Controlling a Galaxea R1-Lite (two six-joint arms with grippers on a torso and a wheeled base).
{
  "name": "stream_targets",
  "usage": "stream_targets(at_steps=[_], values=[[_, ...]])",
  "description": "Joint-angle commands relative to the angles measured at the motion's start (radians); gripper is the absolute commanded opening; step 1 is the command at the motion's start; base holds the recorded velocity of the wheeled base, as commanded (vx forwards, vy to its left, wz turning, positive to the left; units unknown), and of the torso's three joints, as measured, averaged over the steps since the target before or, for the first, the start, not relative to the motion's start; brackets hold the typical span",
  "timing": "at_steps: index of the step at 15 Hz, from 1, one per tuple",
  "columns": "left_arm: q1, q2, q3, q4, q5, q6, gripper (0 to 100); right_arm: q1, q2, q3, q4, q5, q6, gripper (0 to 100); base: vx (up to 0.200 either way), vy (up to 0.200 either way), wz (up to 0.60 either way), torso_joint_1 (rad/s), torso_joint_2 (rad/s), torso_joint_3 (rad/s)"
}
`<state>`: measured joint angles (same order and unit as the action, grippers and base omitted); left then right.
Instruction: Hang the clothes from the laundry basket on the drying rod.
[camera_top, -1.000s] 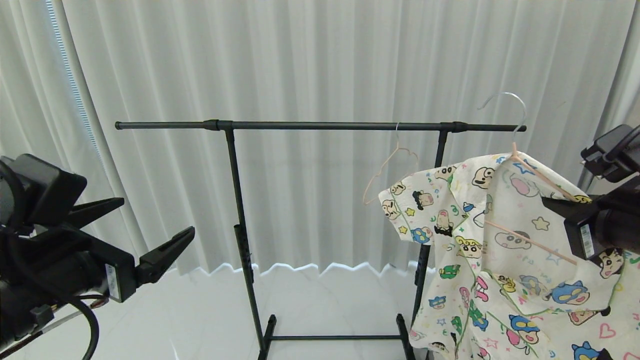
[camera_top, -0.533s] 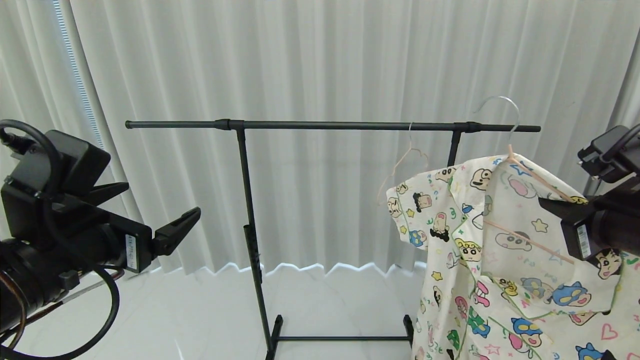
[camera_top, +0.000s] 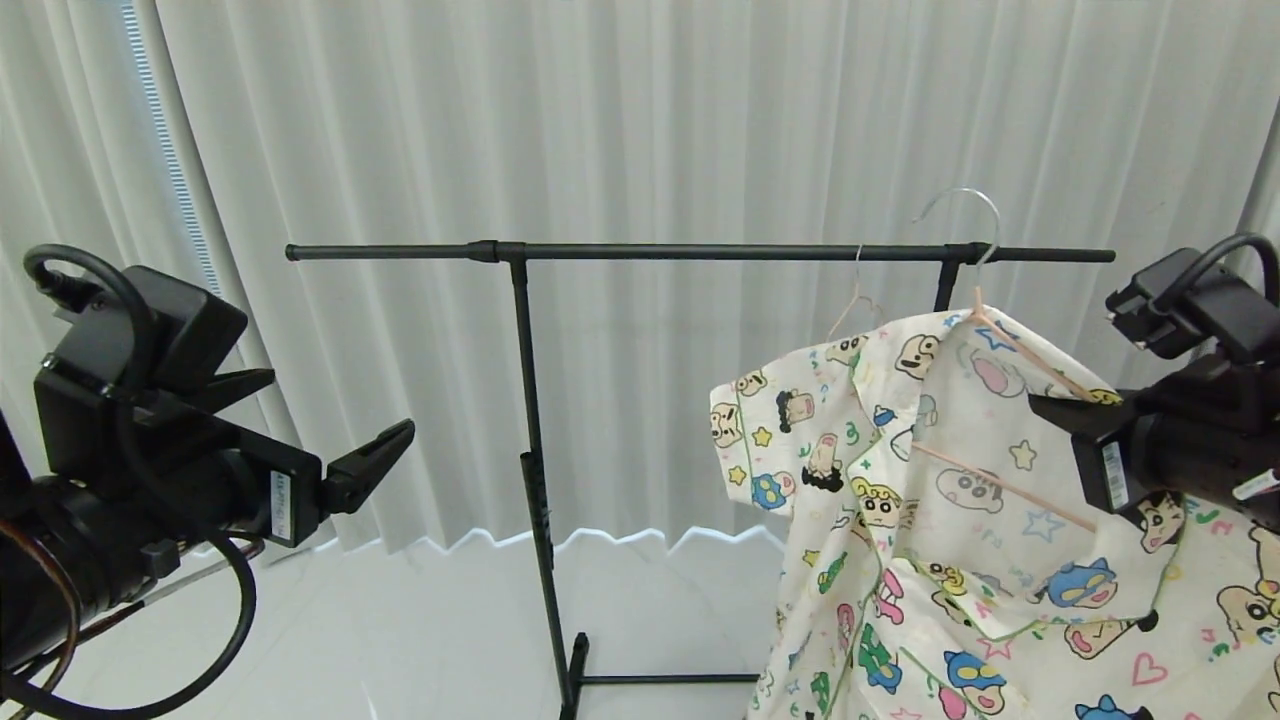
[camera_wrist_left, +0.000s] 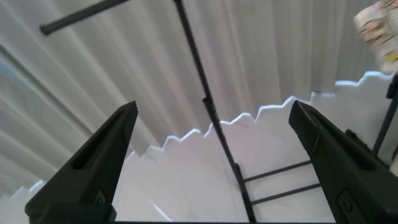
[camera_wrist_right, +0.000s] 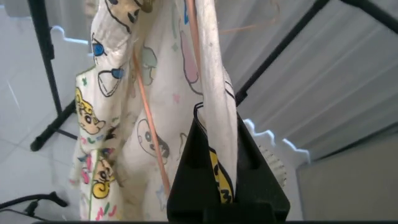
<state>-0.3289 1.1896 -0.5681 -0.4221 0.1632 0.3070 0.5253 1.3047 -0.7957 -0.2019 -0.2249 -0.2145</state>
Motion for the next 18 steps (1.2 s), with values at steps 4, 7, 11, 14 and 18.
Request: stream_targets(at_steps=[4, 7, 11, 14, 18], values=[[0.001, -0.001, 0.002, 0.000, 0.004, 0.003, 100, 0.099, 0.180, -0.129, -0.025, -0.097, 0.124, 0, 0.000, 0.000, 0.00, 0.000, 0.00, 0.000], [-0.010, 0.002, 0.005, 0.000, 0.009, 0.004, 100, 0.136, 0.245, -0.195, -0.033, -0.142, 0.145, 0, 0.133, 0.000, 0.00, 0.000, 0.00, 0.003], [-0.064, 0.008, 0.007, 0.000, 0.059, 0.003, 100, 0.136, 0.280, -0.243, -0.034, -0.146, 0.145, 0, 0.200, 0.000, 0.00, 0.001, 0.00, 0.001], [-0.093, 0.008, 0.007, 0.000, 0.061, 0.003, 100, 0.136, 0.286, -0.243, -0.034, -0.156, 0.147, 0, 0.200, 0.000, 0.00, 0.006, 0.00, 0.002], [-0.098, 0.005, 0.007, 0.000, 0.059, 0.003, 100, 0.137, 0.292, -0.243, -0.036, -0.154, 0.147, 0, 0.200, 0.000, 0.00, 0.000, 0.00, 0.006]])
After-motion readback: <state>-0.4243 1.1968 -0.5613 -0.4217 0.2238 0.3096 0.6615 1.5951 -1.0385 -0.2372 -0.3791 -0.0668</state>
